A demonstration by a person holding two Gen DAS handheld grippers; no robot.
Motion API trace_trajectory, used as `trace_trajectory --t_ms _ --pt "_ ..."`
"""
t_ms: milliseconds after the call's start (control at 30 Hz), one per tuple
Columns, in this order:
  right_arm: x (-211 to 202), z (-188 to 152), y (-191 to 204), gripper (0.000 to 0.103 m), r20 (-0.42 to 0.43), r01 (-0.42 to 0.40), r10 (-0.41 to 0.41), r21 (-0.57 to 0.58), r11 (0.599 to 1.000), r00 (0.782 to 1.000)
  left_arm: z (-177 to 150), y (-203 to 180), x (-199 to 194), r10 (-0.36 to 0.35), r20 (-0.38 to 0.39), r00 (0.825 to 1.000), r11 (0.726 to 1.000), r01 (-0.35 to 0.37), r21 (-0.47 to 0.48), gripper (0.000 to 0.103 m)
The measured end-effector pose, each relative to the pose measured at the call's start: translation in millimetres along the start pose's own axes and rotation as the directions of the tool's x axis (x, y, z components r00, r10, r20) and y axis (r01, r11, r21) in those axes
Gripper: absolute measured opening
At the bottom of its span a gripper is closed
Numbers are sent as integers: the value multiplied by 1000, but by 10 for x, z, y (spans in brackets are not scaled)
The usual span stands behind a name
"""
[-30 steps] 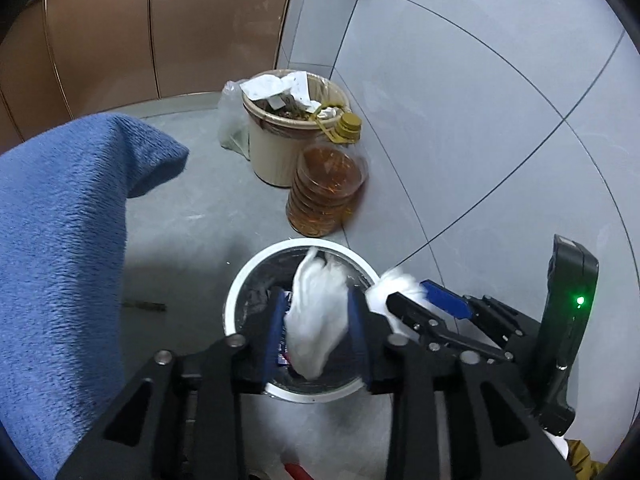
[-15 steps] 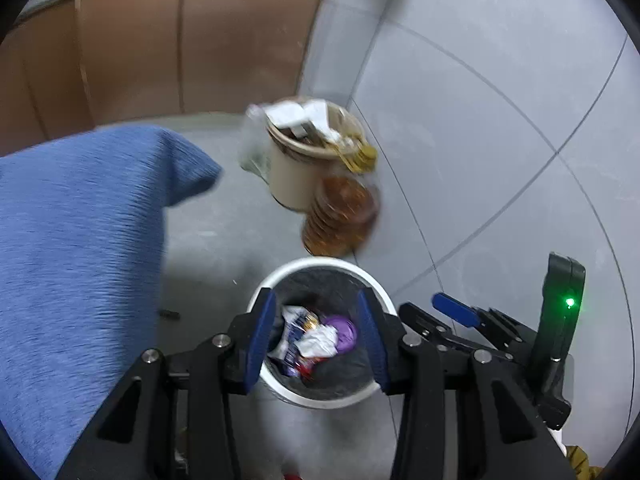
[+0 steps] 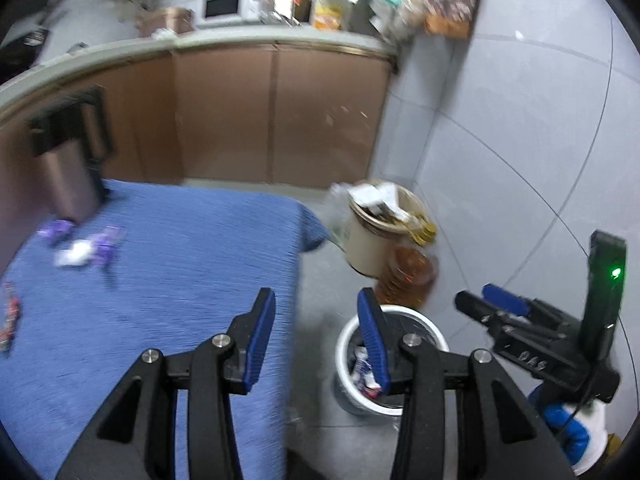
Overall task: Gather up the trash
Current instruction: 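Move both tools back over the towel toward the remaining wrappers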
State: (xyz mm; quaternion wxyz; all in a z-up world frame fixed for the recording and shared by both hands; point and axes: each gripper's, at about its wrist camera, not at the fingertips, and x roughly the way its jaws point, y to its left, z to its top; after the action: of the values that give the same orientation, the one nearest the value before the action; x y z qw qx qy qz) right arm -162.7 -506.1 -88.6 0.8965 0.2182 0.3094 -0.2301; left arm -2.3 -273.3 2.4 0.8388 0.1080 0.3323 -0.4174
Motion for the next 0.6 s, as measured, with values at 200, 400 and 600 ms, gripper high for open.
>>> trace_trajectory --t_ms 200,400,600 --pt "-422 123 607 60 75 -88 97 -112 990 993 -164 437 -748 188 116 975 980 -179 -83 41" --pt "-796 177 1157 62 137 -166 196 -205 965 971 -391 910 -1432 386 185 904 914 -348 -210 45" --pt "-975 196 1634 62 156 -221 272 -280 934 950 -623 1214 -1898 526 209 824 835 -454 -310 55"
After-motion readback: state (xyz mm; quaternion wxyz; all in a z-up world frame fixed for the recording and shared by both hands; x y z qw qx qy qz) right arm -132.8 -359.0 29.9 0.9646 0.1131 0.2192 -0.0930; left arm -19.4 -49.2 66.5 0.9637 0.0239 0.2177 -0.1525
